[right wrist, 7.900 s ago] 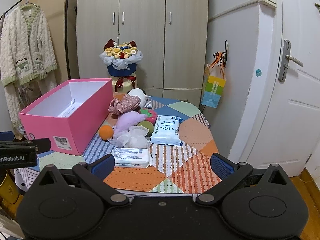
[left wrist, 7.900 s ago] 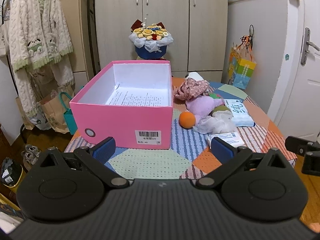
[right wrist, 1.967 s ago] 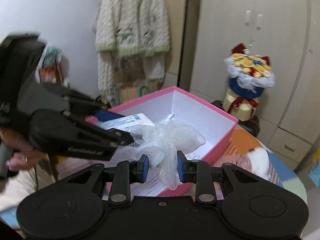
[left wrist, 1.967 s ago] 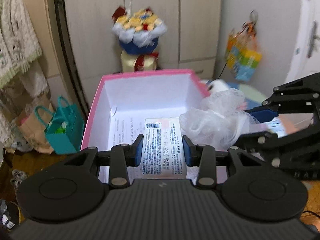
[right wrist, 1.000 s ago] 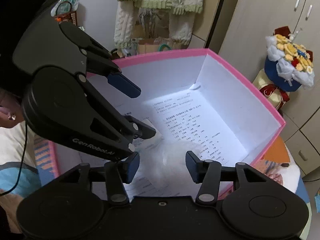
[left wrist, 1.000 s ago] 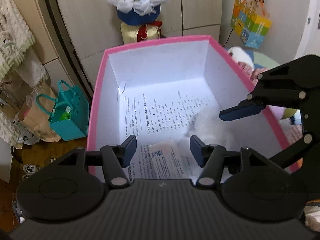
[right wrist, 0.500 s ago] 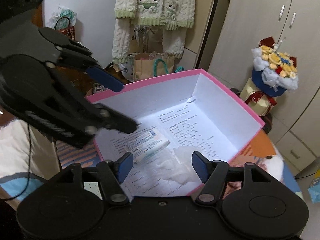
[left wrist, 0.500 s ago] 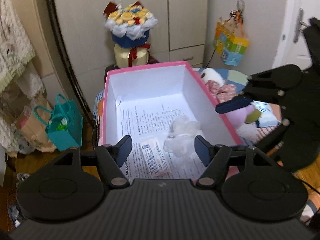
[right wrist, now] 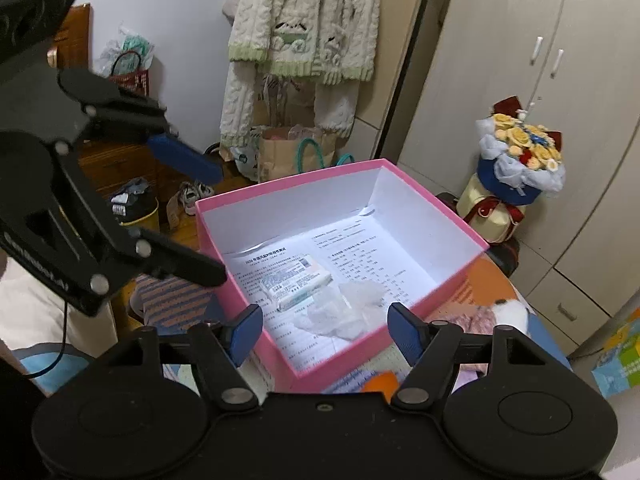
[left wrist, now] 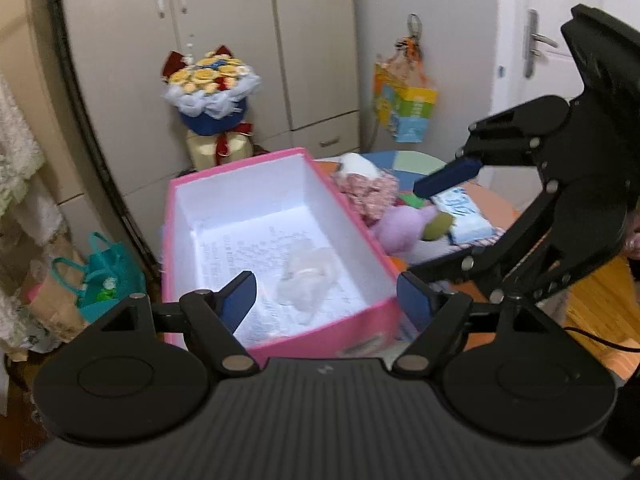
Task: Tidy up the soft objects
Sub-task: 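Withdraw both grippers from the box back toward the toys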
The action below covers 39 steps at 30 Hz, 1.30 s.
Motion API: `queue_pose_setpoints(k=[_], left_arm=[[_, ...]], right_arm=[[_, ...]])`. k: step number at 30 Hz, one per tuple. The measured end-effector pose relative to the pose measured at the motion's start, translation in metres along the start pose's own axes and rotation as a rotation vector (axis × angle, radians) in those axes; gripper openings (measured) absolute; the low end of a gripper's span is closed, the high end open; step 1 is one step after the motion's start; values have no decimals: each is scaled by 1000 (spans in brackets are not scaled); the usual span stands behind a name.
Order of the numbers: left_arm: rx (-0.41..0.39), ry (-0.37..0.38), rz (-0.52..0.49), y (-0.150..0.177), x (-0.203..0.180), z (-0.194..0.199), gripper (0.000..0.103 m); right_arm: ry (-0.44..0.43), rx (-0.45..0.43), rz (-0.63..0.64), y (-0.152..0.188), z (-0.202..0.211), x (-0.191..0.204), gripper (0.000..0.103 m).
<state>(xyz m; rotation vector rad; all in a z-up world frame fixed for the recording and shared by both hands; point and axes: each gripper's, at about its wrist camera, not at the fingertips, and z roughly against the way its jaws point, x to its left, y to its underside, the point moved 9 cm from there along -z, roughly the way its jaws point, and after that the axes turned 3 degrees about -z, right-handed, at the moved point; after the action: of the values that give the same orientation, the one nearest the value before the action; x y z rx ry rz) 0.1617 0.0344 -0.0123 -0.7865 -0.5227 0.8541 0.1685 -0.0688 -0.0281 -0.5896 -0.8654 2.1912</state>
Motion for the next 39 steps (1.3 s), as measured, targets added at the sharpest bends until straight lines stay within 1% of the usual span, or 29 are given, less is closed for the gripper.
queue_pose_setpoints(k=[2,5,7,9,13,15,18,21,23,27,31,32,33,34,37,39], left_arm=[[3,35,6,0,-10,-2,77],[21,79,16,0,-27,-8,77],[39,107,15,1,-38,-15,75],[43,125,5,0,-51,-21,75],[32,161,-28,-4,-79,-37,75],[31,164,-46,-6,-92,-46,74],[32,145,-59,-8,-108,-63,73],[19,101,-78,-9,-122,-78,73],[5,53,-78,-9,-128,-87,73],[3,-59,-20,-5,-127,-113,69],[11,-135,33,2,-127,-138,67],[1,-184,37,5,-127,-142,67],[-25,-255,25,6,-127,-145,67],[-36,-297,22,6,-127,-148,67],[-75,-410,-10,5,-129,-155,67],[-86,-459,-42,4,-133,-161,67]], right_arm=[[13,-19,-21,8,14,-6,75],[60,-63,-67,19,35,-27,78],[87,-89,-120,30,48,-44,78],[92,-99,-179,43,55,-62,78],[77,-105,-306,73,57,-90,78],[76,-114,-327,84,54,-100,78],[93,-122,-328,97,46,-111,78],[101,-111,-330,108,32,-121,78],[110,-98,-317,116,24,-127,78],[78,-77,-313,127,3,-137,78],[51,-71,-321,135,-13,-146,78],[49,-73,-324,137,-17,-149,78],[48,-75,-327,139,-20,-152,78],[46,-77,-330,140,-23,-154,78],[37,-79,-333,145,-34,-159,78],[36,-77,-327,147,-40,-162,78]])
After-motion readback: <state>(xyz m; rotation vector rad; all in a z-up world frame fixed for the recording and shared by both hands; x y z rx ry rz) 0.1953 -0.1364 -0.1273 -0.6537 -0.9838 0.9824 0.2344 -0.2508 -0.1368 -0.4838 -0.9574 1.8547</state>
